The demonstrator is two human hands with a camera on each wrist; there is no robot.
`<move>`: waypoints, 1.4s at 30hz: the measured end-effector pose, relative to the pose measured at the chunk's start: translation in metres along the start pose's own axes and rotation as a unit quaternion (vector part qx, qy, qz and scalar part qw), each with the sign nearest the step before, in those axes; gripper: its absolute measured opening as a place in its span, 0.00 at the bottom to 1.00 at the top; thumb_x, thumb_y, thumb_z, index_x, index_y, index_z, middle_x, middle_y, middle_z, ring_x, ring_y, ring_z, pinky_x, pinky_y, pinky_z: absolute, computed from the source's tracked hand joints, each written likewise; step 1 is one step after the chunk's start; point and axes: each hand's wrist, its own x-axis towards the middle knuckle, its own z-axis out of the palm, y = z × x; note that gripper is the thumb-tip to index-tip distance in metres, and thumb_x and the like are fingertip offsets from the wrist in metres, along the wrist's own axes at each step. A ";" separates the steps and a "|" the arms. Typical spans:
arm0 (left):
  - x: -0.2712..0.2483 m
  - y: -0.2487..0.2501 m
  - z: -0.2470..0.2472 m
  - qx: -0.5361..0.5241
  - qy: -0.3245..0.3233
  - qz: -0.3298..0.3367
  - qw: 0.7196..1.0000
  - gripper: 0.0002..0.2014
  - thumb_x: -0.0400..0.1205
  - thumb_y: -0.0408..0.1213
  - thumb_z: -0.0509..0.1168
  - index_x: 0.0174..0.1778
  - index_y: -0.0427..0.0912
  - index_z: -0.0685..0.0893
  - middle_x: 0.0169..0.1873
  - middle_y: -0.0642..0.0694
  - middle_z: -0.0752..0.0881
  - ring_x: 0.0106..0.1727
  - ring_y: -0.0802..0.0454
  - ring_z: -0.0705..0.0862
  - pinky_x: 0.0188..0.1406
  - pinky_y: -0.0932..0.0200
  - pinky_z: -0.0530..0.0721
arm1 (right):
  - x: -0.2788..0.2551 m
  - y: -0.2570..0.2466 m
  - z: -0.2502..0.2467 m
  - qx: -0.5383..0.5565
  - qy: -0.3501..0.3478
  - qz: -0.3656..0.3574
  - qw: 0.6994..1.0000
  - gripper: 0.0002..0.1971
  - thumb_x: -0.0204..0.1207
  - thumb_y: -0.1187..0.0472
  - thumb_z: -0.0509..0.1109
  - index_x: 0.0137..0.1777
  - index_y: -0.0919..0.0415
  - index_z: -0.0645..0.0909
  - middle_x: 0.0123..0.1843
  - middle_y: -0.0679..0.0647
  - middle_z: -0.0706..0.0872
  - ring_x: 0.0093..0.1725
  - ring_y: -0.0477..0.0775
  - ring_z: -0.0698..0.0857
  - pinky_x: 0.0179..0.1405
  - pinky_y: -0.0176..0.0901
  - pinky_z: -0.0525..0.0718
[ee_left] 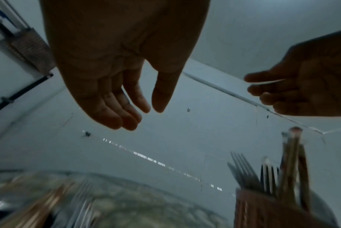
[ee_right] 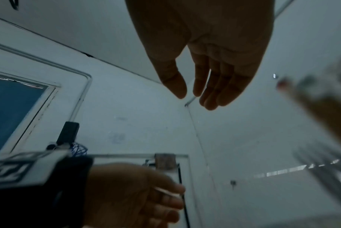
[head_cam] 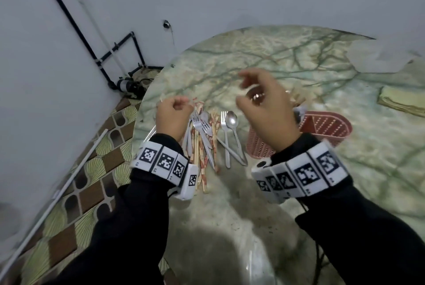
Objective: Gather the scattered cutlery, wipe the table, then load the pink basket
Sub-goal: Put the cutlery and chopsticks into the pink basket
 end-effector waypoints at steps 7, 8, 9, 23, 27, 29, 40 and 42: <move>0.003 -0.058 0.032 0.164 -0.085 -0.121 0.975 0.08 0.78 0.31 0.63 0.34 0.39 0.84 0.32 0.43 0.83 0.37 0.46 0.83 0.41 0.59 0.81 | 0.002 0.080 0.083 -0.194 -0.154 0.251 0.936 0.12 0.80 0.66 0.61 0.60 0.65 0.79 0.54 0.58 0.84 0.50 0.54 0.80 0.46 0.37 0.72; 0.005 -0.063 0.037 0.183 -0.095 -0.132 0.970 0.11 0.79 0.31 0.62 0.30 0.37 0.83 0.28 0.43 0.82 0.33 0.47 0.82 0.37 0.60 0.80 | 0.006 0.090 0.088 -0.213 -0.159 0.281 0.922 0.11 0.80 0.66 0.60 0.58 0.66 0.80 0.56 0.60 0.84 0.53 0.57 0.81 0.47 0.38 0.73; 0.007 -0.065 0.042 0.192 -0.104 -0.141 0.966 0.12 0.79 0.30 0.62 0.29 0.36 0.82 0.26 0.42 0.81 0.32 0.47 0.82 0.36 0.59 0.80 | 0.010 0.100 0.094 -0.232 -0.165 0.301 0.910 0.11 0.81 0.66 0.60 0.56 0.67 0.81 0.57 0.62 0.84 0.55 0.59 0.82 0.47 0.39 0.74; 0.028 -0.076 0.067 0.323 -0.138 -0.107 0.930 0.07 0.81 0.32 0.65 0.49 0.30 0.82 0.50 0.36 0.85 0.53 0.40 0.84 0.44 0.55 0.80 | 0.042 0.132 0.115 -0.348 -0.172 0.318 0.865 0.24 0.81 0.68 0.59 0.77 0.65 0.62 0.55 0.61 0.86 0.54 0.61 0.85 0.44 0.43 0.78; 0.030 -0.077 0.068 0.326 -0.150 -0.121 0.926 0.06 0.78 0.32 0.69 0.40 0.33 0.80 0.46 0.37 0.86 0.49 0.40 0.86 0.41 0.54 0.83 | 0.039 0.133 0.114 -0.353 -0.169 0.324 0.861 0.33 0.80 0.64 0.61 0.82 0.62 0.50 0.56 0.59 0.86 0.57 0.62 0.84 0.45 0.43 0.77; 0.031 -0.077 0.065 0.318 -0.152 -0.131 0.927 0.13 0.76 0.35 0.71 0.31 0.35 0.74 0.38 0.39 0.84 0.44 0.41 0.85 0.33 0.57 0.80 | 0.039 0.134 0.115 -0.350 -0.188 0.334 0.855 0.25 0.80 0.64 0.63 0.76 0.66 0.64 0.54 0.60 0.86 0.55 0.61 0.84 0.44 0.42 0.76; 0.026 -0.066 0.039 0.145 -0.140 -0.118 0.972 0.09 0.84 0.37 0.55 0.40 0.37 0.71 0.30 0.47 0.71 0.36 0.45 0.74 0.36 0.57 0.73 | 0.038 0.127 0.103 -0.241 -0.080 0.311 0.916 0.03 0.78 0.68 0.63 0.49 0.64 0.76 0.47 0.61 0.84 0.51 0.63 0.84 0.46 0.45 0.77; 0.027 -0.061 0.031 0.080 -0.105 -0.110 0.985 0.07 0.85 0.37 0.52 0.42 0.40 0.68 0.33 0.45 0.75 0.35 0.45 0.77 0.36 0.57 0.75 | 0.040 0.123 0.102 -0.220 -0.053 0.275 0.934 0.03 0.78 0.67 0.64 0.43 0.61 0.74 0.45 0.62 0.84 0.46 0.62 0.83 0.42 0.44 0.76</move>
